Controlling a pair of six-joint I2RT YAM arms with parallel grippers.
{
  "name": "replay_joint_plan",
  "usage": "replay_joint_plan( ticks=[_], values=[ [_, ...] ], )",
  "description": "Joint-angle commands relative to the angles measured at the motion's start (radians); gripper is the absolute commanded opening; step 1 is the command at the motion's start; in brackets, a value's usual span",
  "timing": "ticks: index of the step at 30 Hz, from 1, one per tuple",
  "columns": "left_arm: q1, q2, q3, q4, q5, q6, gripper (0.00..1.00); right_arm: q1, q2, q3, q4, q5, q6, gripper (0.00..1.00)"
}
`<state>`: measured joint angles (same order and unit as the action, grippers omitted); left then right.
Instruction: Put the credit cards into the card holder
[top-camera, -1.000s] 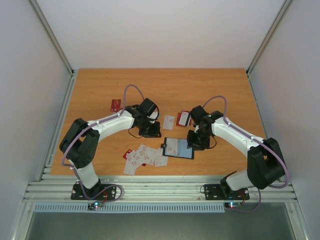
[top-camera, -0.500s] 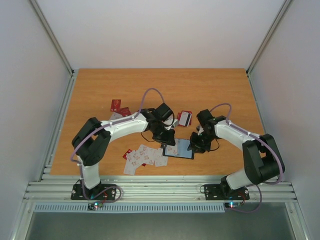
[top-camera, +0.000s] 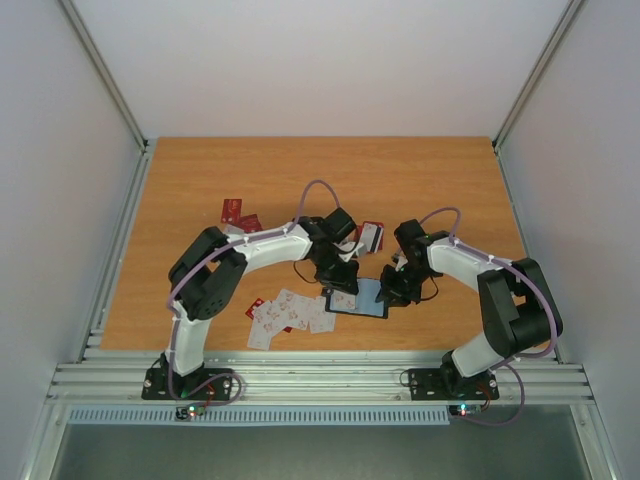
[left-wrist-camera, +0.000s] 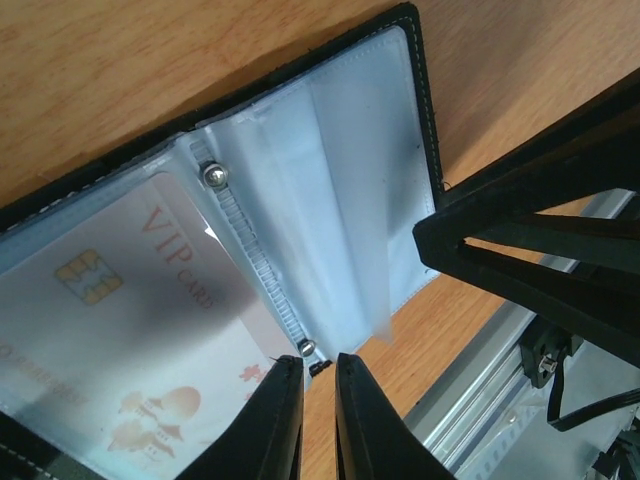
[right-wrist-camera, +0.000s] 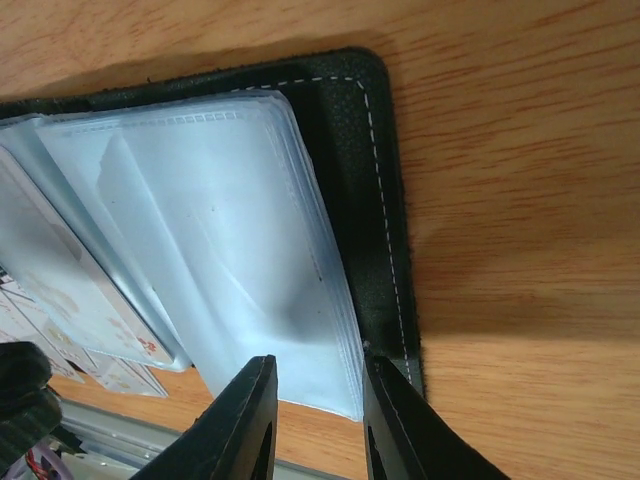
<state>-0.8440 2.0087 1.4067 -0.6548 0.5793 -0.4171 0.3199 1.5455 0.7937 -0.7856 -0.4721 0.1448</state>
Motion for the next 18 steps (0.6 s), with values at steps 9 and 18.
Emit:
replay_joint_plan(
  ticks=[9, 18],
  values=[
    [-0.011, 0.096, 0.073, -0.026, 0.043, 0.029, 0.12, -0.005, 0.057, 0.011, 0.028, -0.051, -0.037, 0.24],
    [-0.011, 0.127, 0.071, -0.013, 0.065, 0.021, 0.12, -0.006, 0.083, 0.009, 0.041, -0.072, -0.046, 0.23]
  ],
)
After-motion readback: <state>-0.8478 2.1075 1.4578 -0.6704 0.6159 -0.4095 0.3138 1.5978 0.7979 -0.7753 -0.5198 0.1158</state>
